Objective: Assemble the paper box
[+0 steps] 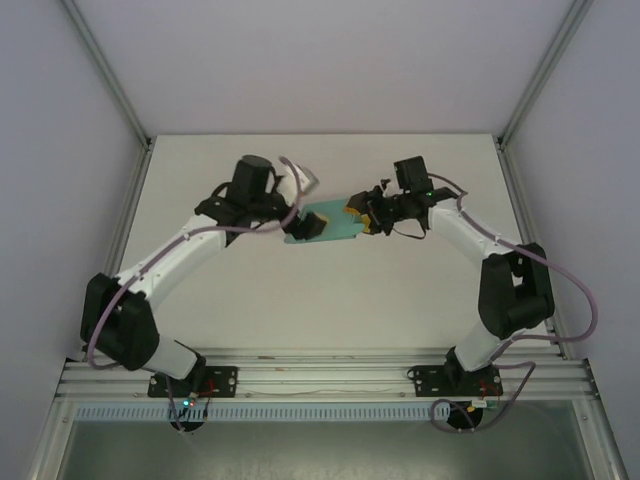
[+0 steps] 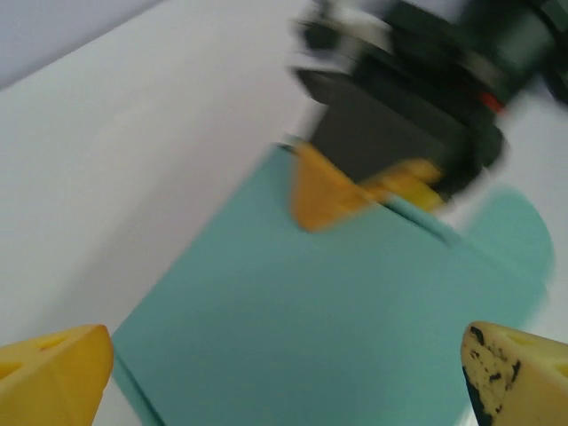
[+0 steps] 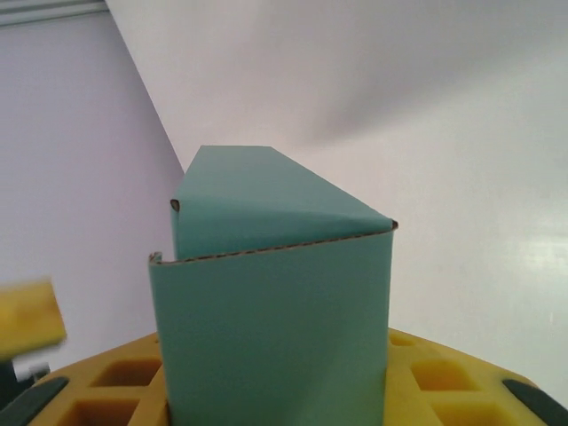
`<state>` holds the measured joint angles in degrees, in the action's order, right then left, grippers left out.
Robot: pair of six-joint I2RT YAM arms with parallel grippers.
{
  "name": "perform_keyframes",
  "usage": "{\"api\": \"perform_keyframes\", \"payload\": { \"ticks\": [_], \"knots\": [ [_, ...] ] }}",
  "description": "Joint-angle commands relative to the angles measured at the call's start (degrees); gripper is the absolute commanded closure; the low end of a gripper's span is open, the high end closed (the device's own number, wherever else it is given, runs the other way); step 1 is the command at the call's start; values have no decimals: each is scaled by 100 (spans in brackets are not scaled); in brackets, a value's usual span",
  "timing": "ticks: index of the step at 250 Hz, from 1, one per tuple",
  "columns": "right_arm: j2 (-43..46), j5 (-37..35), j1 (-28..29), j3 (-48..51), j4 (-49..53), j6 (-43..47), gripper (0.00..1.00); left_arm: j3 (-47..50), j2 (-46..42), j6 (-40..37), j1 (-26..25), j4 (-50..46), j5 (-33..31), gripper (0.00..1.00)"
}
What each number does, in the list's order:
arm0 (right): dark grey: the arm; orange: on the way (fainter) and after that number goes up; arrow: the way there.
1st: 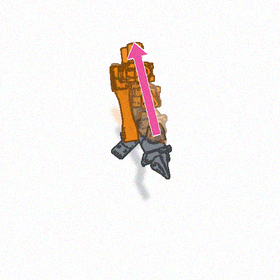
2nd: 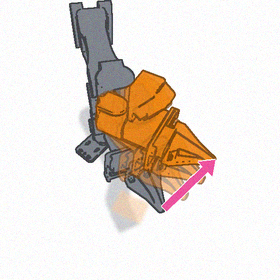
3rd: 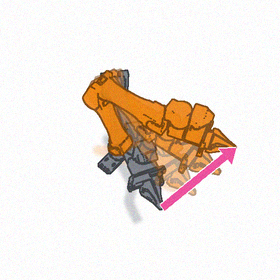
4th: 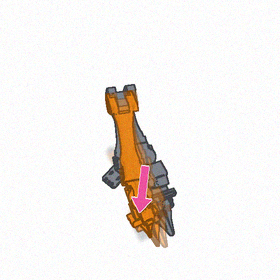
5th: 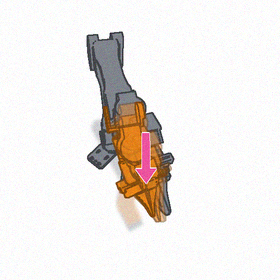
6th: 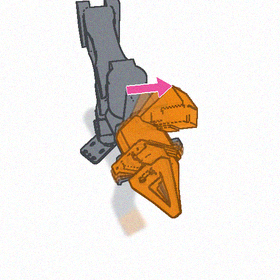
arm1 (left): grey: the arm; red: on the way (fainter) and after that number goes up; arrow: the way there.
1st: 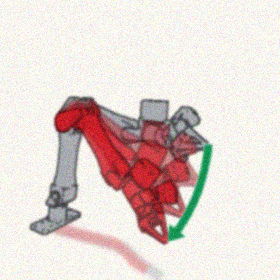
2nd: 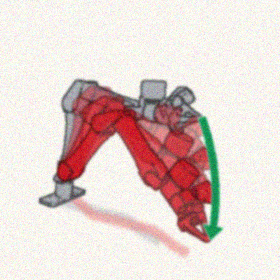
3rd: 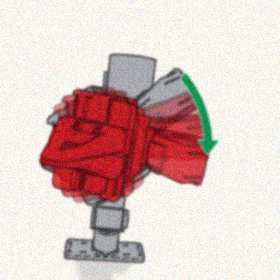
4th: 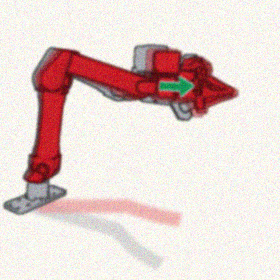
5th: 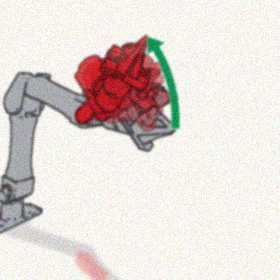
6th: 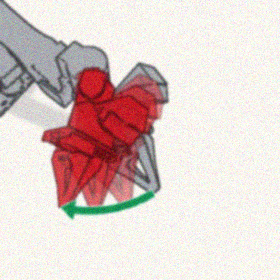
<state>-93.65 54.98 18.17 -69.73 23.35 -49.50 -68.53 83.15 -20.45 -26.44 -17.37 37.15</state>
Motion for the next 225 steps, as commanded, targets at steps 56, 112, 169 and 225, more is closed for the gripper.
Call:
{"api": "perform_keyframes", "payload": {
  "ticks": [56, 112, 169, 225],
  "knots": [
    [-13, 1037, -139, -389, 1540, -1016, 72, 109, -164, -2789, -669, -1343, -2423, 0],
    [-81, 1185, -167, -316, 1364, -1536, 70, 34, 109, -3007, -814, -1533, -2740, 0],
    [-202, 1295, -183, -361, 986, -1909, 70, 472, -259, -3099, -886, -891, -2493, 0],
    [-89, 1585, -174, -176, 863, -2079, 70, 464, -175, -3065, -890, -522, -3009, 16]
  ]
}}
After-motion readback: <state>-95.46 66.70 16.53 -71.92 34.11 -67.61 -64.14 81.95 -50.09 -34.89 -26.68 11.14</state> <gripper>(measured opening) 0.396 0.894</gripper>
